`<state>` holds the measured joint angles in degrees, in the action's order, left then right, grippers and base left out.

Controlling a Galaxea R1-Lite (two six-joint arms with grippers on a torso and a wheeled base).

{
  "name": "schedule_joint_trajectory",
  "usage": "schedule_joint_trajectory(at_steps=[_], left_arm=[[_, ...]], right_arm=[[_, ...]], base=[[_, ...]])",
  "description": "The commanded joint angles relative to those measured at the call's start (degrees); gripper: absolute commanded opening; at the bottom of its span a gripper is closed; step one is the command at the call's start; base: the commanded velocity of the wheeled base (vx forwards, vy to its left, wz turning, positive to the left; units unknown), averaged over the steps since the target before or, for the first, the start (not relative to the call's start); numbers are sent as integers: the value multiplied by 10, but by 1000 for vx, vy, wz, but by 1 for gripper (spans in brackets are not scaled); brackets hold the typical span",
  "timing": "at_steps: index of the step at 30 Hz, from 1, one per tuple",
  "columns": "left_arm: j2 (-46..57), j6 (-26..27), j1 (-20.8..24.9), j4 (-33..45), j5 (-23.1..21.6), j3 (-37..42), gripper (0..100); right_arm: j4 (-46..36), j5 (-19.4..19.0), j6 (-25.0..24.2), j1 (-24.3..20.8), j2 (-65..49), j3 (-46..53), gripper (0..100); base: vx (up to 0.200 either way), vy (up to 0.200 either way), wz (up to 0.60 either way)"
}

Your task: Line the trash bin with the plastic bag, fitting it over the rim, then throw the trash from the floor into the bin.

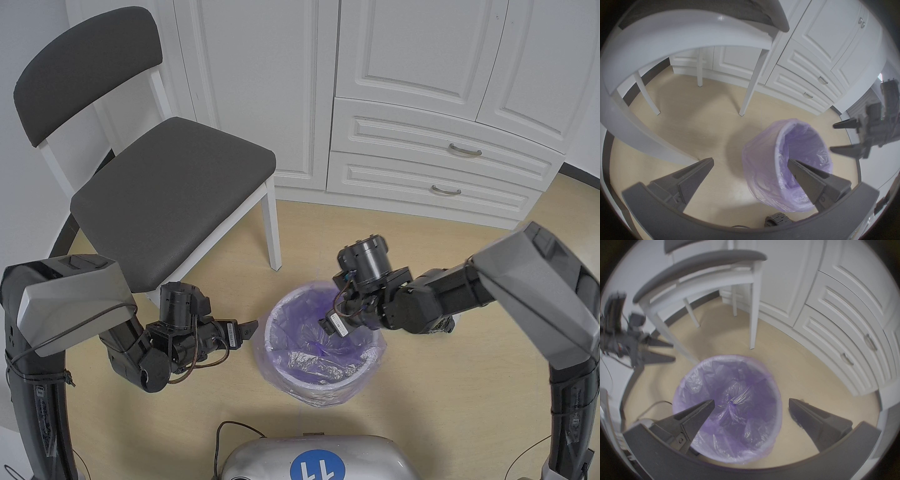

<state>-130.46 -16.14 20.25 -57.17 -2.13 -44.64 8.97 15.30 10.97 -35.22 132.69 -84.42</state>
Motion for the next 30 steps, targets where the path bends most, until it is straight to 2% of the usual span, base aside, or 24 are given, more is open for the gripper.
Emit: schedule_joint_trajectory(at_steps=[1,4,10,14,17,22,30], left_arm=[[12,0,12,-47,-8,54,100],[21,1,24,-98,-8,86,100],[29,8,38,-180,-9,132,100],[26,11,37,-181,-12,127,100],[33,10,35,-182,-30,133,100],[44,10,35,-184,-32,135,100],[50,10,36,-184,-32,135,100]], right_arm=[[3,41,48,-30,92,-59,100],[3,64,70,-36,120,-96,100],[3,86,108,-42,146,-127,100],[2,87,119,-45,139,-111,100],[0,82,124,-64,96,-52,100],[2,78,123,-101,46,31,100],[3,77,122,-135,38,73,100]], base=[[0,0,0],[0,0,0],[0,0,0],[0,0,0],[0,0,0],[0,0,0],[0,0,0]])
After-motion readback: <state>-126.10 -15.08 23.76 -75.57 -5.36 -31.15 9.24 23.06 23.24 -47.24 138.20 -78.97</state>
